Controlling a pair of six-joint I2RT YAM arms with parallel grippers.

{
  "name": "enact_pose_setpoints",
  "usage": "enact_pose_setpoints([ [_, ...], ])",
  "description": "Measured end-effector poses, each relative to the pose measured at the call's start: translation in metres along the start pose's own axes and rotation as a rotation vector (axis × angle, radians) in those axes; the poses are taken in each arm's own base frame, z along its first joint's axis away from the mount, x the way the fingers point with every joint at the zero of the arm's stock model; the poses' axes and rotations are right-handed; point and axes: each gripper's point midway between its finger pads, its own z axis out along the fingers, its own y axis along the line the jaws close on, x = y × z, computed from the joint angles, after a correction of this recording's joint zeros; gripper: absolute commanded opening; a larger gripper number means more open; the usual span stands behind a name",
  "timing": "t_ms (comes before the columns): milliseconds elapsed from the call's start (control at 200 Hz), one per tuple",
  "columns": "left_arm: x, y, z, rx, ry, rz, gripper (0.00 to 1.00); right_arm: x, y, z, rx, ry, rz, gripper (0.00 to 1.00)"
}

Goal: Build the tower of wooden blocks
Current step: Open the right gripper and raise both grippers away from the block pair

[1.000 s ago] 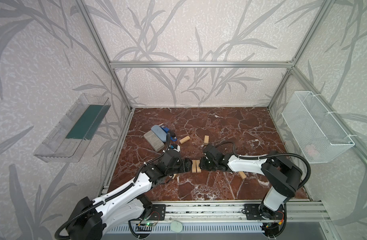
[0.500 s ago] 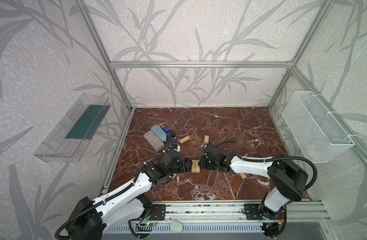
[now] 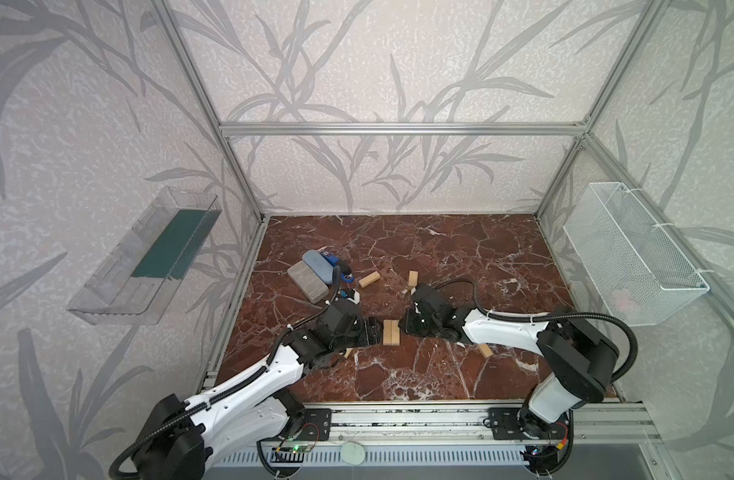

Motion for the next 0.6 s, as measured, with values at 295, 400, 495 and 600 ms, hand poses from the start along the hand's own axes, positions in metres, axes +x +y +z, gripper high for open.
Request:
enact_pose_setpoints([
  [295, -0.037, -0.021, -0.01, -0.028, -0.034, 0.156, 0.81, -0.021, 0.015, -0.042, -0.053, -0.072, -0.133, 0.42],
  [400, -0.048, -0.026, -0.005, -0.055, -0.017, 0.225, 0.79, -0.034, 0.016, -0.062, -0.077, -0.125, -0.183, 0.48],
  [495, -0.06, -0.027, 0.001, -0.089, -0.011, 0.282, 0.78, -0.04, 0.011, -0.078, -0.079, -0.162, -0.239, 0.55],
  [600, -0.074, -0.023, 0.011, -0.128, 0.004, 0.328, 0.78, -0.046, 0.003, -0.09, -0.066, -0.194, -0.295, 0.6],
])
